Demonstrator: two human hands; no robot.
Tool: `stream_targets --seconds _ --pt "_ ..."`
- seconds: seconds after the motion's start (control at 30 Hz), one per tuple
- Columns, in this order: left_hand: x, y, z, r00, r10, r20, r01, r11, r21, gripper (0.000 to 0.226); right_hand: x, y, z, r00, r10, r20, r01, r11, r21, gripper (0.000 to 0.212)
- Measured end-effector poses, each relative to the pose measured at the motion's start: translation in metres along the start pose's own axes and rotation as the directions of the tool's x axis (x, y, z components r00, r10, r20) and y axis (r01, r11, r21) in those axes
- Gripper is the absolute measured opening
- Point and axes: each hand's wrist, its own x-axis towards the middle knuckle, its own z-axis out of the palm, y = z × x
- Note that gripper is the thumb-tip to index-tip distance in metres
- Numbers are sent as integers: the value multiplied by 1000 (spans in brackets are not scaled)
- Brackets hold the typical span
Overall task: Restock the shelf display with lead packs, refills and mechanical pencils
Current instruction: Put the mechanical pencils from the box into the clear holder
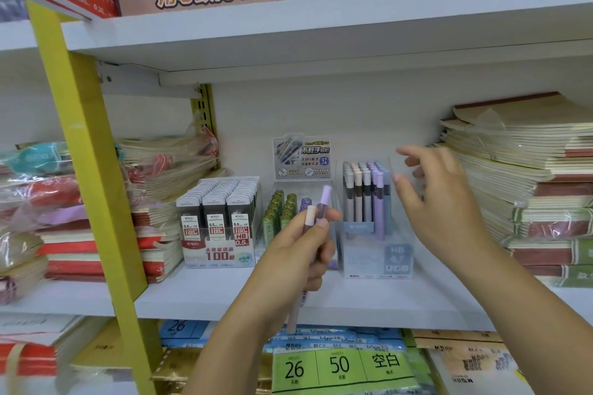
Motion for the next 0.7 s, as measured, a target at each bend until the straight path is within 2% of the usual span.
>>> stream_targets --seconds 0.07,0.13,0.2,0.27,0.4,0.57,0.63,0.7 --pt "0 1 3 1000 -10 24 11 999 -40 23 0 -18 -10 999 -25 20 21 987 162 18" --pt "1 2 7 999 -21 47 23 999 -42 18 -4 -36 -16 980 -17 198 -58 928 367 17" --pt "1 1 10 997 -25 80 26 1000 -16 18 -10 -47 -16 915 -50 400 -165 859 484 21" --pt "0 0 12 994 -26 106 28 999 -15 19 -15 -51 -13 889 -72 453 -210 814 542 22" --pt "-1 -1 13 996 -13 86 12 1000 10 22 -13 -48 -12 916 2 400 -290 693 660 17" --pt "-2 -2 4 1000 13 18 -15 986 165 25 -1 -36 -22 988 112 110 -156 594 789 18" --pt "-1 -3 2 1000 7 -18 -3 982 187 25 3 -27 -30 995 98 -30 -39 635 772 23" --pt "0 -4 1 999 -16 -36 21 988 156 22 4 -18 -35 994 38 -104 46 717 696 27"
